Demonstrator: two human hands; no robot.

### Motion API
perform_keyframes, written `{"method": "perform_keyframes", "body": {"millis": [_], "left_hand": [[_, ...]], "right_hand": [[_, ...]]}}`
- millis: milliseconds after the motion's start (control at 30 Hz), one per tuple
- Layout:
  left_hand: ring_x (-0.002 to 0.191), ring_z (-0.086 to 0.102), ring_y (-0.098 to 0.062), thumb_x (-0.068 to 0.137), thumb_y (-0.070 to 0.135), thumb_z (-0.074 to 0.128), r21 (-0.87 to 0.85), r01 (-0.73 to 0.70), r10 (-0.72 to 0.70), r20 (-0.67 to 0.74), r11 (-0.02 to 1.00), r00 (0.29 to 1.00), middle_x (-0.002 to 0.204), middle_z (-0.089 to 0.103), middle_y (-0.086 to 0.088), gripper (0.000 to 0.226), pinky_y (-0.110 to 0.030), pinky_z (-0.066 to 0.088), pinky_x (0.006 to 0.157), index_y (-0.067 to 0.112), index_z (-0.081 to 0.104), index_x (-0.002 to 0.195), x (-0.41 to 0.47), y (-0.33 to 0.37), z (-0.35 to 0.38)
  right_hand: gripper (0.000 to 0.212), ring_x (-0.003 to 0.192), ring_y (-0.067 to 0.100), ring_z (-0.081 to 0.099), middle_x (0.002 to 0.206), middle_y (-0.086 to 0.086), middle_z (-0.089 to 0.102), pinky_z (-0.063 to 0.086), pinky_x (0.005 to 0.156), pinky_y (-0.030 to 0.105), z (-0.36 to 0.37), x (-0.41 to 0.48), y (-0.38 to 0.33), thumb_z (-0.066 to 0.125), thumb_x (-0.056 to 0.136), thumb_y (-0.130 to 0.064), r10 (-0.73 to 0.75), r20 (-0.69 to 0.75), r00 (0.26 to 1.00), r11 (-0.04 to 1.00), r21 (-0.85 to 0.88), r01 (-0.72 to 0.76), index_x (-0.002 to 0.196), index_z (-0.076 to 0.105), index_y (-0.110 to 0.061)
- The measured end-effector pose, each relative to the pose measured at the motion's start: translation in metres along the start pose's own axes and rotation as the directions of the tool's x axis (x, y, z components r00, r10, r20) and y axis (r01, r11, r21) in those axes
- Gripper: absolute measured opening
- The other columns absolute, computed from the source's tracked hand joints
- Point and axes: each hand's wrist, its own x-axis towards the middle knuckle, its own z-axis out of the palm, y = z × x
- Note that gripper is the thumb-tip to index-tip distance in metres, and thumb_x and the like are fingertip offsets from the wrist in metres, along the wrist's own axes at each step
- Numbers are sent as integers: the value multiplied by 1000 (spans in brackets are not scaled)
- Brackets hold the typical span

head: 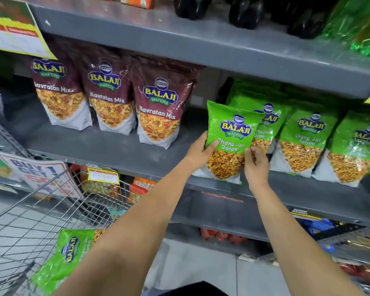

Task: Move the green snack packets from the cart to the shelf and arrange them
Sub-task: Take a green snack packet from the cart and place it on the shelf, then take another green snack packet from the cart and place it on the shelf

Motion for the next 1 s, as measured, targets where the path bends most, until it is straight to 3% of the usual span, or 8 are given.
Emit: {"method": "perform_keyframes", "body": {"millis": [133,300,400,467,600,733,867,1000], "left_hand": [[112,58,-23,93,29,56,24,-1,2,-29,1000,1000,123,62,-8,41,-32,45,92,14,46,129,-4,3,-1],[119,52,-19,87,26,66,111,-69,89,-189,991,978,129,56,-13,59,-29,42,99,7,40,136,-36,0,-37],[119,52,-19,84,38,67,280,-77,176,-348,957,921,128,57,-7,62,-30,42,97,10,44,133,-76,-16,-81],[121,50,-21,82,44,66,314,47,122,-496,948,860,130,56,-7,64,-33,41,99,10,45,132,-112,-39,-117],[116,51,-25,74,54,63,201,377,-104,-751,904,652,121,58,-7,64,-39,44,96,15,49,124,-187,-103,-174],[114,52,-29,75,53,69,-43,665,-392,-836,745,385,120,58,-12,67,-40,44,94,8,50,122,-257,-171,-202],[108,58,-36,76,49,70,-426,744,-704,-705,515,84,112,61,-21,65,-40,46,85,0,51,114,-304,-244,-202],[114,57,-39,84,64,47,-391,890,-870,-493,234,12,121,61,-25,76,-40,46,93,-5,57,115,-326,-307,-186]], "right_hand": [[21,83,24,57,94,10,63,40,76,28,2,-5,-6,51,92,-22,30,-38,999,998,-49,-32,103,58,-5],[44,105,36,54,113,18,59,46,88,46,18,-29,-45,53,86,-39,-231,-176,957,950,-254,183,113,53,-4],[46,106,35,54,112,15,60,41,88,47,54,-61,-84,59,83,-43,-404,-27,915,867,-332,373,113,54,-8],[45,104,34,55,109,12,62,42,87,46,96,-90,-102,59,83,-45,-491,130,861,824,-251,508,111,55,-10],[44,103,30,57,109,9,62,46,85,44,184,-145,-110,56,84,-48,-479,422,770,818,-105,566,111,57,-12],[43,99,32,57,102,13,63,42,85,39,265,-195,-97,52,85,-46,-440,672,596,790,-26,613,105,58,-8],[48,100,34,57,104,15,63,47,84,42,347,-244,-60,47,85,-49,-263,888,376,768,-43,639,107,57,-7],[52,113,38,54,118,23,59,45,93,45,408,-280,-13,50,88,-45,6,967,256,748,-174,640,119,53,-3]]}}
